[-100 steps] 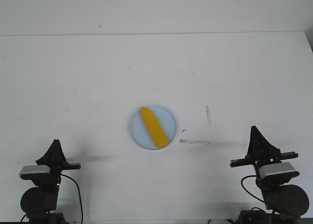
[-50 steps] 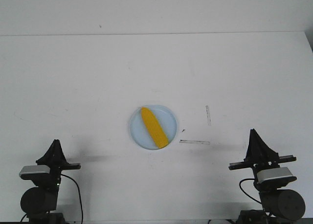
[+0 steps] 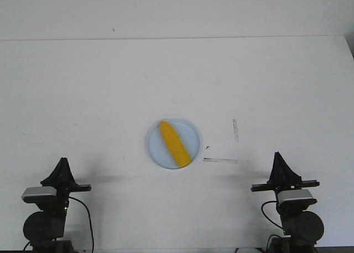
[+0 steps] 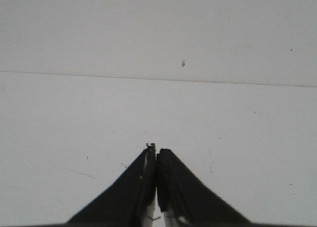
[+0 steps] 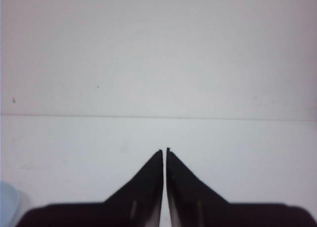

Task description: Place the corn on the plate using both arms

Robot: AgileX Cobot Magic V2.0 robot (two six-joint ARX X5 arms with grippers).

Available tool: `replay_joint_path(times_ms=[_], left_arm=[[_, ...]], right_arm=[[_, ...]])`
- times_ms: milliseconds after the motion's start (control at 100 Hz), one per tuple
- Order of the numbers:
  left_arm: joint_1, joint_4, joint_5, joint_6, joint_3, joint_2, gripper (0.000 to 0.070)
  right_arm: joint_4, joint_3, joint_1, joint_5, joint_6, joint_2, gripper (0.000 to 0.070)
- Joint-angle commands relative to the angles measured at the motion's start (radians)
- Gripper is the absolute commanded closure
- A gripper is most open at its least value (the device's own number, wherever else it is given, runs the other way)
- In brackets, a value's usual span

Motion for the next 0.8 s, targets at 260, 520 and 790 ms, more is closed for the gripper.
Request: replay_joint_path(times_ms=[260, 520, 790], left_arm=[[-0.002, 0.015, 0.001, -0.002, -0.021, -0.002, 0.0699], [-0.002, 0.015, 0.001, -0.002, -0.021, -0.002, 0.0699], [-0.002, 0.015, 0.001, -0.002, -0.021, -0.002, 0.0699]], right_arm=[[-0.036, -0.011, 0.002, -0.003, 0.009, 0.000, 0.0691], [-0.073, -0.011, 0.002, -0.003, 0.009, 0.000, 0.0691], [-0.066, -0.011, 0.002, -0.003, 0.009, 0.000, 0.0691]])
